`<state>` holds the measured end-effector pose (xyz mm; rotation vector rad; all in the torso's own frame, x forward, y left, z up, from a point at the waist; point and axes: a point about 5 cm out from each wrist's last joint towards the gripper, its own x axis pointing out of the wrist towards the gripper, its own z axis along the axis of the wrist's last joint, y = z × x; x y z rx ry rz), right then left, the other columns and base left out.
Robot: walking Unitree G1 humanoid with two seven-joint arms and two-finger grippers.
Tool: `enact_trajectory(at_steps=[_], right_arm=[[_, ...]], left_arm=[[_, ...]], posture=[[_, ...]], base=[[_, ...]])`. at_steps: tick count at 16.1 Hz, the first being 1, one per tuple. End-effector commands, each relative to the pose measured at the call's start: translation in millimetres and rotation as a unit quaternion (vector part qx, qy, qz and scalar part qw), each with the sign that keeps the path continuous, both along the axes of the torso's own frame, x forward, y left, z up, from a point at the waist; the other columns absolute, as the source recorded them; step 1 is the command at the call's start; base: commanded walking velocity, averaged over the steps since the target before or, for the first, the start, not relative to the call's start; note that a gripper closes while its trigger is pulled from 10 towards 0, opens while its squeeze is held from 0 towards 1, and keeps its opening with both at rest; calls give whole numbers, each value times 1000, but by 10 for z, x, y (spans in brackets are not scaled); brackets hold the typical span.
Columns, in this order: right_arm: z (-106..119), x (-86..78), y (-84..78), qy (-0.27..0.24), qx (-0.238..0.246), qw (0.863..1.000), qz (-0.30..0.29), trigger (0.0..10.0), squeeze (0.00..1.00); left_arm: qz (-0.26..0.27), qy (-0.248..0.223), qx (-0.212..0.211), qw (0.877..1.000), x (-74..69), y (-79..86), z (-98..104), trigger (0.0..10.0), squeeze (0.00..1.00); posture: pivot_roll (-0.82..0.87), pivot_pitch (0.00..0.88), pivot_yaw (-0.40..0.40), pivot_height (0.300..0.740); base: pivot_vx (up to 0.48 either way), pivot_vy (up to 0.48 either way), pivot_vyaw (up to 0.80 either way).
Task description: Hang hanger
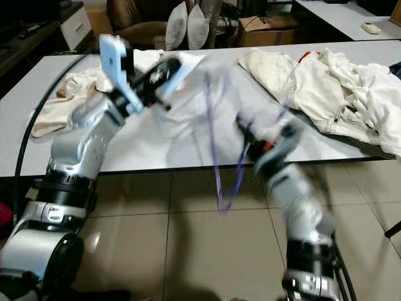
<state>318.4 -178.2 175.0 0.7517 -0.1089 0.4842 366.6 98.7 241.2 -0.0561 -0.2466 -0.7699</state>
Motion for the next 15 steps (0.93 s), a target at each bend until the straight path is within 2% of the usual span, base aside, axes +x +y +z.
enact_trajectory(at_steps=[1, 3, 4, 8, 12, 13, 14, 15], right_arm=[[139, 3, -19, -25, 30, 999, -6, 10000, 0], [-71, 17, 40, 34, -42, 999, 4, 10000, 0], [-291, 15, 63, 97, -61, 993, -1, 10000, 0], [-431, 25, -52, 147, -6, 987, -64, 10000, 0], [-441, 48, -130, 152, 38, 984, -89, 10000, 0], [-432, 62, -142, 149, 54, 983, -91, 10000, 0], [-393, 88, -142, 131, 80, 984, -88, 10000, 0], [-363, 119, -146, 118, 94, 985, -88, 10000, 0]], left_arm=[[10, 24, 27, 999, 7, 36, -172, 0, 0], [2, 40, 44, 998, -31, 4, -295, 0, 0], [-8, 51, 47, 998, -83, -47, -391, 0, 0], [-9, 60, 52, 997, -124, -85, -500, 0, 0], [-30, 59, 35, 997, -150, -122, -421, 0, 0], [-50, 63, 20, 997, -177, -141, -376, 0, 0], [-89, 76, 22, 993, -234, -177, -364, 0, 0], [-118, 93, 49, 987, -289, -208, -436, 0, 0]], posture=[[-248, 0, 107, 740], [-248, 0, 101, 740], [-245, 0, 95, 740], [-245, 0, 96, 740], [-247, 0, 98, 740], [-245, 0, 97, 740], [-240, 0, 94, 740], [-236, 0, 94, 740]], base=[[0, 0, 0], [0, 0, 0], [0, 0, 0], [0, 0, 0], [0, 0, 0], [0, 0, 0], [0, 0, 0], [0, 0, 0]])
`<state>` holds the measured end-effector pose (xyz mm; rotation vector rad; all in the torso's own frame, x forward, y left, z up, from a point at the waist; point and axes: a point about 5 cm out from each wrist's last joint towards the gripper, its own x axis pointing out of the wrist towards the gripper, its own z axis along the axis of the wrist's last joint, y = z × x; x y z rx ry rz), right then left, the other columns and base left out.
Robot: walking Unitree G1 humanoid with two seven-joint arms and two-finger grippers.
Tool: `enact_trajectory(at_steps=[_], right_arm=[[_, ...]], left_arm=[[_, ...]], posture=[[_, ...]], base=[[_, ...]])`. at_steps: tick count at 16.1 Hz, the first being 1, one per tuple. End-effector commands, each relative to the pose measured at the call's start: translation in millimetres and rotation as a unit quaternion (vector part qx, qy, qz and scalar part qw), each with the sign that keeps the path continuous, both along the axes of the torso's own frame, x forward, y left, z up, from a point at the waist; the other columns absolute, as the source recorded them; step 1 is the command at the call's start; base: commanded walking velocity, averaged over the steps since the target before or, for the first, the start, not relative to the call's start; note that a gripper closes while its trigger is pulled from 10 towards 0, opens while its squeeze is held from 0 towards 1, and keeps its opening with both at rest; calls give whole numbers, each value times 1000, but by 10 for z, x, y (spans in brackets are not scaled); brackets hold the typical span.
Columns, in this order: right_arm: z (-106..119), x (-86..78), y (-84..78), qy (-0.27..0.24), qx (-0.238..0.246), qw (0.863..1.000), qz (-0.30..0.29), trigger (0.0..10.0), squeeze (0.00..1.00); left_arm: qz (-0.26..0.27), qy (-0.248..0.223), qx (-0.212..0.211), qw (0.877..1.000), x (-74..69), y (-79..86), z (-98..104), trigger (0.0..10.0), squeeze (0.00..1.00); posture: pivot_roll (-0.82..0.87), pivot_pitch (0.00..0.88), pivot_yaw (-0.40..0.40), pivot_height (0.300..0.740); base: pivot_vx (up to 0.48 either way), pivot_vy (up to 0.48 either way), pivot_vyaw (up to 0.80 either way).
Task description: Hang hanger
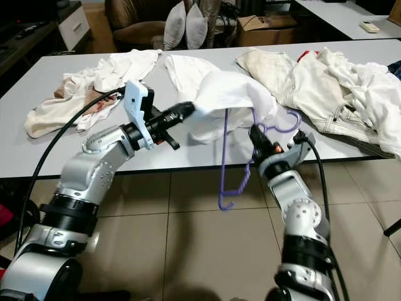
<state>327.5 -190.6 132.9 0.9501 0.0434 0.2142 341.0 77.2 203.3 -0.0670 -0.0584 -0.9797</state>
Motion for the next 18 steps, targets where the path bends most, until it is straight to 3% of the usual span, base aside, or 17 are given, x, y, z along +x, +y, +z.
enact_trajectory(at_steps=[1, 2, 4, 6, 11, 13, 18], right_arm=[[66, 39, -23, -21, 15, 1000, -9, 10000, 0], [140, 99, -35, -43, 51, 997, -25, 10000, 0], [271, 232, -64, -70, 124, 988, -61, 10000, 0], [347, 303, -55, -83, 161, 980, -77, 10000, 0], [404, 433, -114, -84, 273, 944, -166, 10000, 0], [407, 446, -120, -84, 275, 940, -185, 10000, 0], [415, 483, -129, -79, 272, 931, -231, 10000, 0]], left_arm=[[-22, 17, 20, 999, -51, 0, -86, 0, 0], [-25, 36, 47, 998, -65, -12, -197, 0, 0], [-25, 57, 57, 996, -67, -25, -240, 0, 0], [-24, 60, 59, 996, -54, -15, -222, 0, 0], [9, 87, 70, 994, 15, 165, -270, 0, 0], [13, 92, 68, 993, 27, 212, -272, 0, 0], [-36, 112, 60, 991, -47, 196, -258, 0, 0]], posture=[[-236, 0, 94, 740], [-235, 0, 96, 740], [-231, 0, 99, 740], [-228, 0, 98, 740], [-218, 0, 95, 740], [-218, 0, 95, 740], [-219, 0, 100, 740]], base=[[0, 0, 0], [0, 0, 0], [0, 0, 0], [0, 0, 0], [0, 0, 0], [0, 0, 0], [0, 0, 0]])
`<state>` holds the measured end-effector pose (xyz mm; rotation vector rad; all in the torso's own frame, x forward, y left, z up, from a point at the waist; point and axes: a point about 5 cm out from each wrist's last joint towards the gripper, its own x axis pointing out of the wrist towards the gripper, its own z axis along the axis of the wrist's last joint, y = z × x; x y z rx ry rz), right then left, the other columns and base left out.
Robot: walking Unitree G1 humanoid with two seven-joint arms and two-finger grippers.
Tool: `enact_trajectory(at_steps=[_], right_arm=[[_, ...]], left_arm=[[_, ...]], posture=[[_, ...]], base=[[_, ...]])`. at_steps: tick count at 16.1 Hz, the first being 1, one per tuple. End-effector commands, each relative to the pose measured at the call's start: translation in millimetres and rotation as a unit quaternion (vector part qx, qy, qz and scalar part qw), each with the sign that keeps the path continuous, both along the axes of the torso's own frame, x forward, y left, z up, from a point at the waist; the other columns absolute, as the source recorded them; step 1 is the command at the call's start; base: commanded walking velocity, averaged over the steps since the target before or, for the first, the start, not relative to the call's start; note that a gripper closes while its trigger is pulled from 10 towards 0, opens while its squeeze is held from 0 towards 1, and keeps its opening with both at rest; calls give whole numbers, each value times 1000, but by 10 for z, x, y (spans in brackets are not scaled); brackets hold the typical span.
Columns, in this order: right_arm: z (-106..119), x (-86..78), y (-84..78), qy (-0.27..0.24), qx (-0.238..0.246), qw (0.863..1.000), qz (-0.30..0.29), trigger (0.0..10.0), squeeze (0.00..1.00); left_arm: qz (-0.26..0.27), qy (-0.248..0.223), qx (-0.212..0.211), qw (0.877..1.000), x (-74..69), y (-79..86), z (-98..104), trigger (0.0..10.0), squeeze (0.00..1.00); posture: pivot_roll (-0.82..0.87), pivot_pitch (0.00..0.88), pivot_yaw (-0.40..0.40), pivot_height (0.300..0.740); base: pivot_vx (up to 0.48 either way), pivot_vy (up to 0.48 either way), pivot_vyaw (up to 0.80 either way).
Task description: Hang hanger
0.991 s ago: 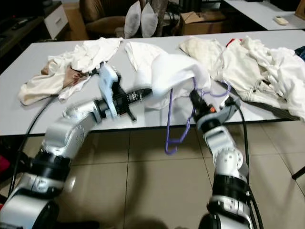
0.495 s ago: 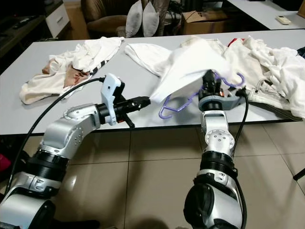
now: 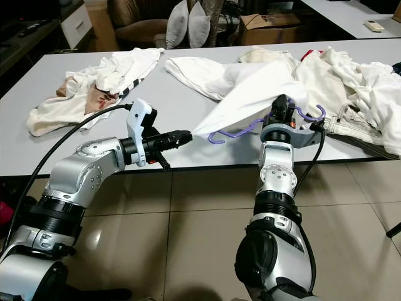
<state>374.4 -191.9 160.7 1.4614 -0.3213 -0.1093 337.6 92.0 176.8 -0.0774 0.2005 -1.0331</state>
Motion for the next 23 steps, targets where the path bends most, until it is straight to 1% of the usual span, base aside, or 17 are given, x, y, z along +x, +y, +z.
enact_trajectory(at_steps=[1, 2, 3, 5, 6, 7, 8, 9, 13, 14, 15, 16, 18, 20, 21, 22, 23], right_arm=[[137, 16, -120, -16, 7, 999, -43, 10000, 0], [131, 19, -127, -12, 6, 999, -46, 10000, 0], [113, 27, -154, 0, 4, 998, -59, 10000, 0], [121, 43, -143, -2, 16, 998, -57, 10000, 0], [155, 69, -85, -5, 14, 999, -44, 10000, 0], [172, 84, -36, -3, 2, 999, -37, 10000, 0], [177, 106, 65, 8, -21, 999, -27, 10000, 0], [154, 119, 112, 19, -22, 999, -26, 10000, 0], [150, 134, 141, 26, -19, 999, -28, 10000, 0], [170, 146, 196, 28, -39, 999, -18, 10000, 0], [168, 153, 236, 34, -46, 998, -17, 10000, 0], [175, 159, 234, 33, -34, 999, -24, 10000, 0], [265, 201, 122, 23, 24, 998, -56, 10000, 0], [363, 230, 76, 7, 48, 997, -56, 10000, 0], [459, 248, 102, -15, 41, 998, -36, 10000, 0], [486, 254, 140, -19, 25, 999, -20, 10000, 0], [468, 243, 199, -10, -8, 1000, 1, 10000, 0]], left_arm=[[-9, 5, 5, 1000, -23, 40, 5, 0, 0], [-6, 8, 0, 1000, -20, 41, 4, 0, 0], [-21, 28, -51, 998, -52, 26, 70, 0, 0], [-51, 42, -59, 996, -118, -8, 68, 0, 0], [-67, 51, -52, 995, -164, -46, 23, 0, 0], [-71, 54, -56, 994, -177, -79, 12, 0, 0], [-90, 57, -84, 991, -211, -182, 57, 0, 0], [-111, 58, -105, 987, -243, -263, 119, 0, 0], [-118, 60, -111, 985, -250, -321, 151, 0, 0], [-112, 61, -134, 983, -220, -348, 213, 0, 0], [-123, 64, -159, 978, -227, -402, 294, 0, 0], [-132, 64, -163, 976, -243, -444, 321, 0, 0], [-146, 68, -141, 977, -277, -533, 278, 0, 0], [-127, 59, -105, 985, -240, -517, 196, 0, 0], [-86, 47, -90, 991, -158, -464, 154, 0, 0], [-59, 40, -92, 993, -100, -425, 159, 0, 0], [-6, 20, -101, 995, 10, -341, 206, 0, 0]], posture=[[-219, 0, 99, 740], [-220, 0, 97, 740], [-219, 0, 90, 740], [-218, 0, 89, 740], [-222, 0, 87, 740], [-224, 0, 87, 740], [-224, 0, 86, 740], [-222, 0, 87, 740], [-224, 0, 88, 740], [-229, 0, 92, 740], [-229, 0, 92, 740], [-229, 0, 92, 740], [-231, 0, 97, 740], [-231, 0, 95, 740], [-230, 0, 95, 740], [-230, 0, 95, 740], [-226, 0, 84, 740]], base=[[0, 0, 0], [0, 0, 0], [0, 0, 0], [0, 0, 0], [0, 0, 0], [0, 0, 0], [0, 0, 0], [0, 0, 0], [0, 0, 0], [0, 0, 0], [0, 0, 0], [0, 0, 0], [0, 0, 0], [0, 0, 0], [0, 0, 0], [0, 0, 0], [0, 0, 0]])
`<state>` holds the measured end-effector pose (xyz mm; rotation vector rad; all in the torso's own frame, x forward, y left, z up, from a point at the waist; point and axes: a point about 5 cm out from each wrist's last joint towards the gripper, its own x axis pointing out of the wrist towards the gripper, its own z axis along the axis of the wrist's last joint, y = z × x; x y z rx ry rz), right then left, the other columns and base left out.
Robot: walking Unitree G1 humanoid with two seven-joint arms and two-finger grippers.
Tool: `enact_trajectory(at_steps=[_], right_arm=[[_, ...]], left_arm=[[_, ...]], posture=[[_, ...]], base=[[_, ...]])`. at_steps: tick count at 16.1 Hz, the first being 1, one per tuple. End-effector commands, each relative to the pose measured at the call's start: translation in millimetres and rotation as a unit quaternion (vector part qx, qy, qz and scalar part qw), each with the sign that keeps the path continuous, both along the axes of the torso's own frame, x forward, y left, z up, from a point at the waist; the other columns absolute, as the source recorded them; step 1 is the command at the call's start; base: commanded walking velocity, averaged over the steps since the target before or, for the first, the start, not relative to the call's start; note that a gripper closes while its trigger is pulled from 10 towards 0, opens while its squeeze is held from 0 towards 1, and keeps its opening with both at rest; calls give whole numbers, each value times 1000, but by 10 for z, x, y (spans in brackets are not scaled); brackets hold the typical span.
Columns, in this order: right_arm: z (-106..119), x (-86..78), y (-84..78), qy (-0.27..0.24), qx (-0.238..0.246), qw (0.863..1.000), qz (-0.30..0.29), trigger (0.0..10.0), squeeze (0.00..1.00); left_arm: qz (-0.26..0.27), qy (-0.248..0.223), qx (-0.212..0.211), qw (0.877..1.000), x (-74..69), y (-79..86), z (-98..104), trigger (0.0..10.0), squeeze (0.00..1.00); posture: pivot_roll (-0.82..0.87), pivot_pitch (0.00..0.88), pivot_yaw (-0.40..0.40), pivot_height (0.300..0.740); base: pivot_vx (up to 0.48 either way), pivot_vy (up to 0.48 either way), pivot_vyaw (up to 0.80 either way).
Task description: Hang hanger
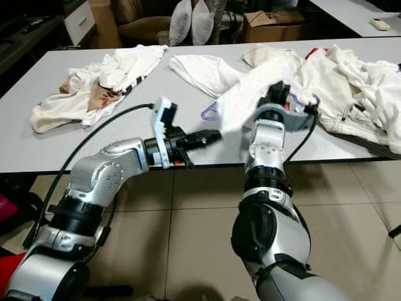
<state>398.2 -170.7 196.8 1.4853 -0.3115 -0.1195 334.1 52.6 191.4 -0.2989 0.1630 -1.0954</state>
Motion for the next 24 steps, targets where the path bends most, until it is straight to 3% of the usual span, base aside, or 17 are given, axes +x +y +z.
enact_trajectory(at_steps=[1, 2, 5, 8, 9, 11, 17, 20, 22, 24], right_arm=[[5, -38, 47, -1, -46, 999, 27, 10000, 0], [-81, -73, 82, 11, -71, 996, 48, 10000, 0], [-176, -173, 137, 16, -116, 989, 89, 10000, 0], [-115, -264, 30, 1, -91, 993, 73, 10000, 0], [-87, -260, -43, -1, -74, 996, 53, 10000, 0], [-61, -246, -104, -4, -47, 998, 38, 10000, 0], [-58, -109, -234, 9, 41, 999, -16, 10000, 0], [-17, -41, -223, 1, 79, 997, -18, 10000, 0], [15, -4, -196, -4, 82, 996, -16, 10000, 0], [13, 26, -178, 5, 71, 997, -20, 10000, 0]], left_arm=[[104, -39, -19, 994, 207, 212, 185, 0, 0], [146, -41, -35, 988, 293, 323, 258, 0, 0], [171, -57, -26, 983, 377, 473, 301, 0, 0], [155, -54, -5, 986, 383, 513, 245, 0, 0], [111, -47, 14, 993, 315, 477, 170, 0, 0], [92, -40, 22, 995, 272, 458, 107, 0, 0], [34, -12, -14, 999, 147, 383, 90, 0, 0], [39, 3, -12, 999, 146, 390, 18, 0, 0], [64, 22, -21, 997, 188, 450, -32, 0, 0], [25, 29, -59, 998, 119, 403, 56, 0, 0]], posture=[[-223, 0, 81, 740], [-223, 0, 81, 740], [-230, 0, 89, 740], [-233, 0, 93, 740], [-238, 0, 97, 740], [-236, 0, 91, 740], [-224, 0, 76, 740], [-216, 0, 71, 740], [-217, 0, 71, 740], [-216, 0, 77, 740]], base=[[0, 0, 0], [0, 0, 0], [0, 0, 0], [0, 0, 0], [0, 0, 0], [0, 0, 0], [0, 0, 0], [0, 0, 0], [0, 0, 0], [0, 0, 0]])
